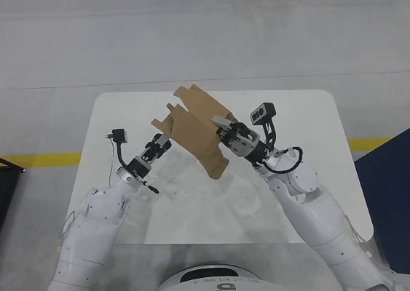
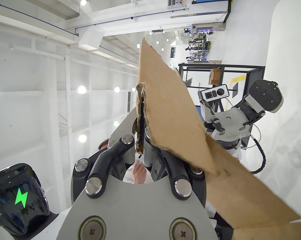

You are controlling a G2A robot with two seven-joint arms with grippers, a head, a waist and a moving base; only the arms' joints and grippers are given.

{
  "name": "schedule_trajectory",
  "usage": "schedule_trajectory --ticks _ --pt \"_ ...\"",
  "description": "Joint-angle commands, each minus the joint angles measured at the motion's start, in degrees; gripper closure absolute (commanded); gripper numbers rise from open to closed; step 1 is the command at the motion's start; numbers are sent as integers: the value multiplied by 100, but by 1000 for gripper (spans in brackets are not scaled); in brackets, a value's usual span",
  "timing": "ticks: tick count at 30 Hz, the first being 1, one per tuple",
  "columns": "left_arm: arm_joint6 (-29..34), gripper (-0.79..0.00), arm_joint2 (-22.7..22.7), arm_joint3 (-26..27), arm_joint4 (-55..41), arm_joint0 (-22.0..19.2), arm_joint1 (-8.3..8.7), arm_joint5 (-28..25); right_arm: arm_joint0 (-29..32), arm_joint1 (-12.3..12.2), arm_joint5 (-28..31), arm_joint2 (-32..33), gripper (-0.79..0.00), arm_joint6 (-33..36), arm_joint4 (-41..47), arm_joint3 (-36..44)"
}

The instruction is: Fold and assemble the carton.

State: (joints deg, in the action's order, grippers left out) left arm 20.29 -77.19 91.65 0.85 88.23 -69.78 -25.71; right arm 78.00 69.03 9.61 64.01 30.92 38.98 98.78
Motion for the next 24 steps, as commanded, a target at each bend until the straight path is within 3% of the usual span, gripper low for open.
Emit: schedule_trajectory --ticks 1,6,13,24 --pt "1 -785 2 0 0 -1 0 -1 0 0 0 0 0 1 -1 0" --pt "1 -785 2 0 0 -1 0 -1 30 9 0 -7 0 -45 95 29" --pt "1 -785 2 0 0 -1 0 -1 202 94 -261 28 0 634 2176 -63" --pt "-163 -785 15 269 -340 1 -22 71 471 51 -393 141 0 1008 1649 -128"
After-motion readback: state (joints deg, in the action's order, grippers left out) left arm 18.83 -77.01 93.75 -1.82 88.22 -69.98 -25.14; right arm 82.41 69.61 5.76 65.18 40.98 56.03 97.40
